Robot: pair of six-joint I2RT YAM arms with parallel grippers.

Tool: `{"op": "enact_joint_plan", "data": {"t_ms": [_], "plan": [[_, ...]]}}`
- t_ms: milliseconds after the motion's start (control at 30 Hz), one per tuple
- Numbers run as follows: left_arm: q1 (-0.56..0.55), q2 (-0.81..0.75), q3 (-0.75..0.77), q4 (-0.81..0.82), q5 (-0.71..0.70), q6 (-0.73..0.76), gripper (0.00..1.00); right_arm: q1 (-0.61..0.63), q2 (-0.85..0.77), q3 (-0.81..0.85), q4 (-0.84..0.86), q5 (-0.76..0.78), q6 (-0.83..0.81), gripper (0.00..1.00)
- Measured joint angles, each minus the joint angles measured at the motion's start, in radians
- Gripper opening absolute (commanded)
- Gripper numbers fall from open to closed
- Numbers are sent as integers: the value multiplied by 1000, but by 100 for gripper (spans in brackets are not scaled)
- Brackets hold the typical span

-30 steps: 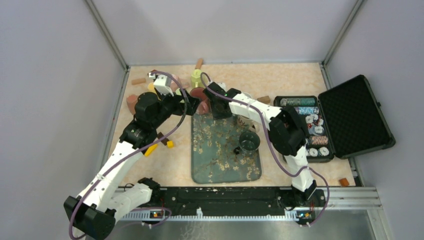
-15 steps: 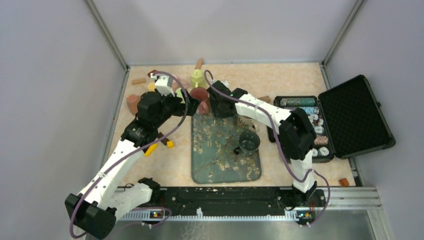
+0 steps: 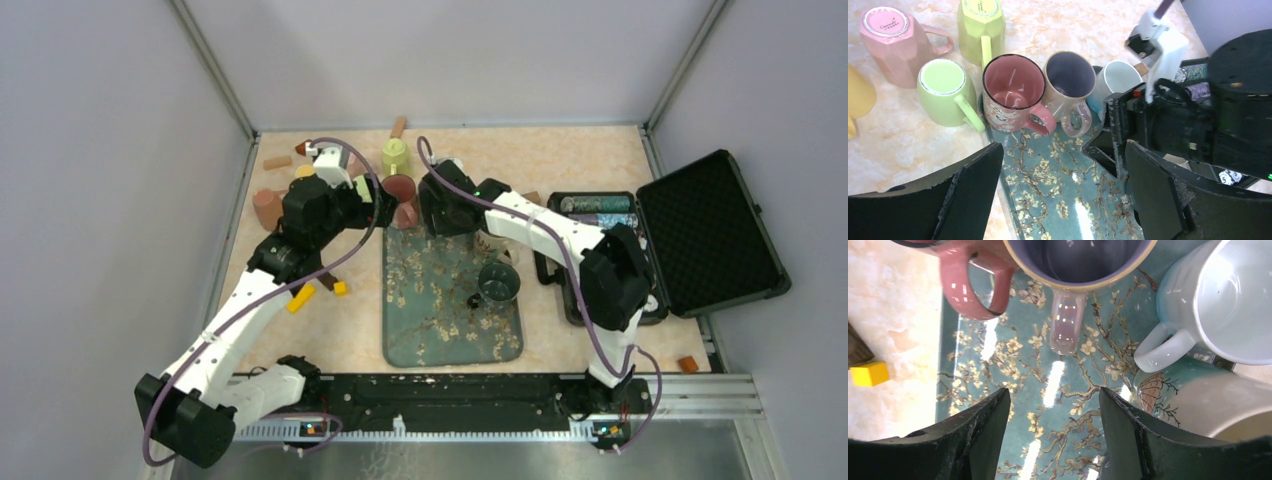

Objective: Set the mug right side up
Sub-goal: Place the cup on the tray, then turn over the cup at the center of the board.

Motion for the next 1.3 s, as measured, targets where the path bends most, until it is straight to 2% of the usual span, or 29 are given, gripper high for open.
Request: {"op": "enact_joint_plan", "data": {"t_ms": [233, 400, 500, 733, 933, 1300], "plan": [[4, 47, 42, -42, -89, -11, 98, 0, -66, 0, 36, -32, -24, 76], [34, 145, 117, -86, -210, -34, 98, 0, -142, -21, 75, -67, -41, 88], [82, 214, 143, -96, -257, -45, 98, 0, -204, -51, 101, -93, -52, 98], [191, 334, 144, -97, -249, -80, 95, 0, -326, -119, 153, -128, -79, 99], [192, 456, 150, -92, -222, -95, 83, 0, -399, -169, 174, -142, -88, 99], [192, 657, 230, -97, -183, -136, 75, 0, -448, -203, 189, -155, -87, 99]]}}
